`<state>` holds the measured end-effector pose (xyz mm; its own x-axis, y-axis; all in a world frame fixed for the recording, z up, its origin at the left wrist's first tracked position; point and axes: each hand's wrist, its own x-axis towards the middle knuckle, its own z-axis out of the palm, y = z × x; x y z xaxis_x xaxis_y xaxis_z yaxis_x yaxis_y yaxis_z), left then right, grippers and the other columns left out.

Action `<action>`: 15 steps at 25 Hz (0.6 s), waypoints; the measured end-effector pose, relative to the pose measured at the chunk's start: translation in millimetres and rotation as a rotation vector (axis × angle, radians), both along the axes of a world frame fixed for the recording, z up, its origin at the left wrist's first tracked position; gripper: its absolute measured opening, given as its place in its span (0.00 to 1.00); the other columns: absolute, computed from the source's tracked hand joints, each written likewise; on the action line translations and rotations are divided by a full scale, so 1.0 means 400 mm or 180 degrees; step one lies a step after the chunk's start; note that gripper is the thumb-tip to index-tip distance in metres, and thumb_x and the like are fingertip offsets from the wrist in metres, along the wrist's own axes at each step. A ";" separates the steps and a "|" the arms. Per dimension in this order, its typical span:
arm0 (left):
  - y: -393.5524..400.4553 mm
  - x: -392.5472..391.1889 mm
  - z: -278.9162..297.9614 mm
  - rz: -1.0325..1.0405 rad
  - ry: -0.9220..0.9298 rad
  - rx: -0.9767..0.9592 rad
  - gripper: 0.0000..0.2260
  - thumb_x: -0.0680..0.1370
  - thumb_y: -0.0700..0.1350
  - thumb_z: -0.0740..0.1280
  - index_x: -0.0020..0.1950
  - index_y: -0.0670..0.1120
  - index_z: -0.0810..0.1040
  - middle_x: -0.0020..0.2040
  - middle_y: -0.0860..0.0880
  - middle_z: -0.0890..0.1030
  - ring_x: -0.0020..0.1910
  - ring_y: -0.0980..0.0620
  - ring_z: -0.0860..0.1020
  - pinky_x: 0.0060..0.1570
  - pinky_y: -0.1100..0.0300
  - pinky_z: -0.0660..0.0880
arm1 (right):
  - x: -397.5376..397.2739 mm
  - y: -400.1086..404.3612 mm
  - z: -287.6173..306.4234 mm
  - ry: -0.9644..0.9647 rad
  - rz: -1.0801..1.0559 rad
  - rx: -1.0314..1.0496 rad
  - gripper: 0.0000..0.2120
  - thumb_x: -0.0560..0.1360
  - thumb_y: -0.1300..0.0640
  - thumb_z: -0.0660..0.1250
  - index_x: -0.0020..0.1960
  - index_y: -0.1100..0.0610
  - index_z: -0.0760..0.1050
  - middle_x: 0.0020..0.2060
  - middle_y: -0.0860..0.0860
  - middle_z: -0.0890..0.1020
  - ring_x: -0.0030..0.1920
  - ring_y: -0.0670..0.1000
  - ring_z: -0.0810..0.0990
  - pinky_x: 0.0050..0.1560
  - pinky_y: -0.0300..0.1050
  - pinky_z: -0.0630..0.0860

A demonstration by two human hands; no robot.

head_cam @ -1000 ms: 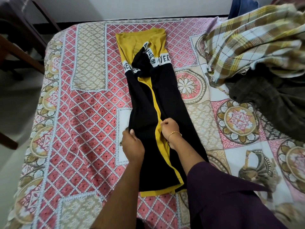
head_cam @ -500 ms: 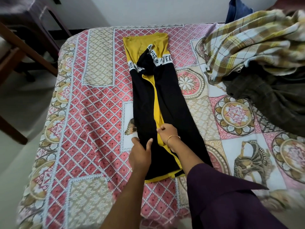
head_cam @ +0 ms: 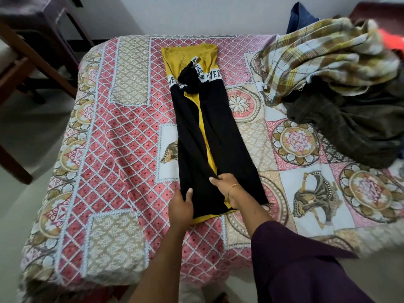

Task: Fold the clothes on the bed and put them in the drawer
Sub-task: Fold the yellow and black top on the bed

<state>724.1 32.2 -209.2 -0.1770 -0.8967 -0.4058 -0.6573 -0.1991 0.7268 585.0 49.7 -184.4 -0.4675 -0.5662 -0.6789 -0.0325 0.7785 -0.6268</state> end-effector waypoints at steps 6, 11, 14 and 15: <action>0.020 0.010 0.004 0.0002 -0.0751 0.0203 0.19 0.79 0.53 0.62 0.57 0.37 0.70 0.53 0.38 0.79 0.52 0.39 0.77 0.44 0.53 0.70 | -0.015 0.069 -0.001 0.1350 0.0706 0.0629 0.15 0.79 0.53 0.61 0.59 0.63 0.70 0.55 0.60 0.78 0.57 0.61 0.76 0.49 0.47 0.71; 0.040 -0.011 0.030 -0.0290 -0.1298 -0.0222 0.23 0.78 0.53 0.63 0.65 0.39 0.64 0.57 0.39 0.78 0.54 0.38 0.78 0.48 0.51 0.73 | -0.023 0.113 -0.006 0.2817 0.0702 0.0487 0.14 0.78 0.55 0.61 0.61 0.59 0.67 0.59 0.58 0.72 0.59 0.58 0.72 0.51 0.50 0.71; 0.042 -0.012 0.033 -0.0067 -0.0899 -0.0302 0.21 0.78 0.49 0.65 0.66 0.40 0.63 0.57 0.39 0.78 0.54 0.38 0.78 0.47 0.52 0.72 | -0.060 0.133 -0.014 0.2593 0.0071 0.0892 0.21 0.78 0.51 0.61 0.67 0.59 0.63 0.64 0.59 0.67 0.64 0.59 0.67 0.57 0.53 0.69; 0.038 -0.008 0.031 -0.0094 -0.0655 -0.0310 0.17 0.78 0.46 0.65 0.63 0.41 0.64 0.55 0.40 0.78 0.52 0.39 0.78 0.45 0.53 0.71 | -0.072 0.136 -0.013 0.2395 0.0063 0.1002 0.23 0.78 0.51 0.62 0.68 0.60 0.62 0.64 0.59 0.68 0.64 0.59 0.68 0.58 0.53 0.69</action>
